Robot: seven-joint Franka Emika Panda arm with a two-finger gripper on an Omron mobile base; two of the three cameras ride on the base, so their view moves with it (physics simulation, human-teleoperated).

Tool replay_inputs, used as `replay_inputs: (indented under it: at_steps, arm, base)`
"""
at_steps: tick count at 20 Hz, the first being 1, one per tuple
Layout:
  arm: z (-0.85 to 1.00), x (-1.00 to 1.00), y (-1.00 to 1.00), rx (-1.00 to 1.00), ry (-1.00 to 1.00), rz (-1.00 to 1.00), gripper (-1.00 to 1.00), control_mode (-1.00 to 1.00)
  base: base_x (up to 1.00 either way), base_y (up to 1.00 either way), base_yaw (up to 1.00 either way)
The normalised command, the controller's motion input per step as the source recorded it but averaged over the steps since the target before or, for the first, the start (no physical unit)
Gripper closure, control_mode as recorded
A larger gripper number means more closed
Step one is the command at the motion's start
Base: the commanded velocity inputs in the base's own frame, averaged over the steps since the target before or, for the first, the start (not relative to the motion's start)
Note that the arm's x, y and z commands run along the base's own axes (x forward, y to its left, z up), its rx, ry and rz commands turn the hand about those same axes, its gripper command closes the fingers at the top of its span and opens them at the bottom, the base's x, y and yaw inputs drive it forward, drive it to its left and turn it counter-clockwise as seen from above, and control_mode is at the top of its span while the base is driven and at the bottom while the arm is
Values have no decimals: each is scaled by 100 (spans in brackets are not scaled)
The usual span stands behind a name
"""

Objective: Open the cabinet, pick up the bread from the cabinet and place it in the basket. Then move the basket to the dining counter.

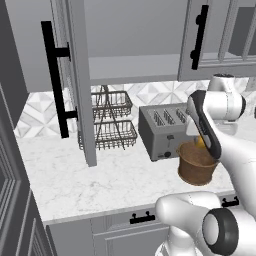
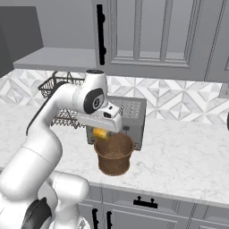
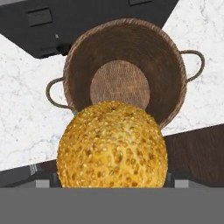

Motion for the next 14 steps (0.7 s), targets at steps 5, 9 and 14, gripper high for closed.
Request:
replay_inputs:
  at_steps: [5,9,14]
  arm:
    - [-38,36,-23,0,0,0,100,-100]
    - [-36,32,-11,0,0,0,100,-100]
    - [-46,14,-1,0,0,0,100,-100]
  base:
    - [0,0,0]
    - [0,0,0]
    - [0,0,0]
